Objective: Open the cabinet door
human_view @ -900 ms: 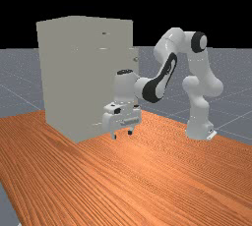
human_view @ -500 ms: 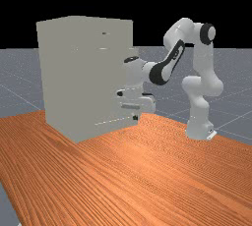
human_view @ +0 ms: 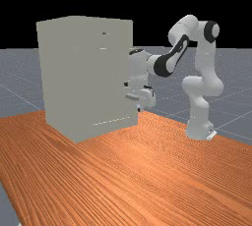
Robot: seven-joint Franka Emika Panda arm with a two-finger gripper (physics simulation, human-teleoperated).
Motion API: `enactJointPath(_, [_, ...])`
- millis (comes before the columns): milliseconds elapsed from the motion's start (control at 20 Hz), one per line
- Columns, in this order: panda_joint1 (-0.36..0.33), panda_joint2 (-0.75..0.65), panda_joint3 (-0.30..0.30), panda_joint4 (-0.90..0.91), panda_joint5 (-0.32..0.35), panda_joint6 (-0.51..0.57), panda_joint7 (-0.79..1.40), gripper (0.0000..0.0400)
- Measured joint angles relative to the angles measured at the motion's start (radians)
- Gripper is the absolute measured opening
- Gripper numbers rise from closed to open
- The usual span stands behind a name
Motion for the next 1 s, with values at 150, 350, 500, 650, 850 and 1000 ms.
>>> enactJointPath(150, [-0.012,-0.175,0.020,-0.103,-0.083,0.014,0.074,0.0000])
enactJointPath(350, [-0.037,-0.436,0.063,-0.236,-0.153,0.019,0.158,0.0000])
enactJointPath(500, [-0.060,-0.645,0.107,-0.306,-0.196,0.015,0.211,0.0000])
enactJointPath(650, [-0.088,-0.848,0.121,-0.323,-0.220,-0.017,0.235,0.0000])
enactJointPath(850, [-0.127,-1.056,0.105,-0.328,-0.242,-0.093,0.230,0.0000])
enactJointPath(1000, [-0.162,-1.172,0.073,-0.320,-0.265,-0.153,0.209,0.0000])
